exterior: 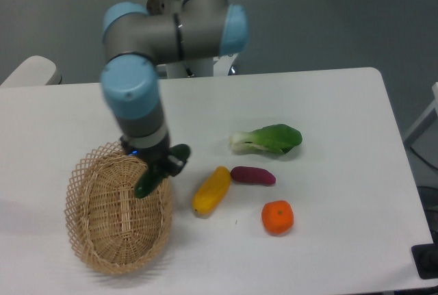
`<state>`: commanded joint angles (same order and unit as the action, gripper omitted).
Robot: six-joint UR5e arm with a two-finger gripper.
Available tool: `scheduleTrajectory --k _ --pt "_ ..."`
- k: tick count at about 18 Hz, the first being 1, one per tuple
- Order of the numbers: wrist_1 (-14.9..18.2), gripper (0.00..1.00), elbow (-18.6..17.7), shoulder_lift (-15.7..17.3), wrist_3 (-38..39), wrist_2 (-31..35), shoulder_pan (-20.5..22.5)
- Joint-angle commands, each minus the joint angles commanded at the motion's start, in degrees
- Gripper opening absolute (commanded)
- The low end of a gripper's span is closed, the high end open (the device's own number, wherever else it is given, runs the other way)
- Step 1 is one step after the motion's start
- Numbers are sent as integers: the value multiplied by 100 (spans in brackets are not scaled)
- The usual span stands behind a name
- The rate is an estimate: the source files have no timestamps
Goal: Place the cucumber in the basket
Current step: 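Carry the held cucumber over to the wicker basket, then lower the cucumber into the basket and open the gripper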
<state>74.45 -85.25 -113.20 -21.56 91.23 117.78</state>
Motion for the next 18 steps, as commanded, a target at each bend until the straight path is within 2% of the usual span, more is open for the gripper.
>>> scheduleTrajectory --k 3,4,18 --pt "-509 21 -17 -193 765 -9 -264" --pt "-554 21 -44 -264 950 35 -317" --pt "-730 25 -70 -730 1049 228 -704"
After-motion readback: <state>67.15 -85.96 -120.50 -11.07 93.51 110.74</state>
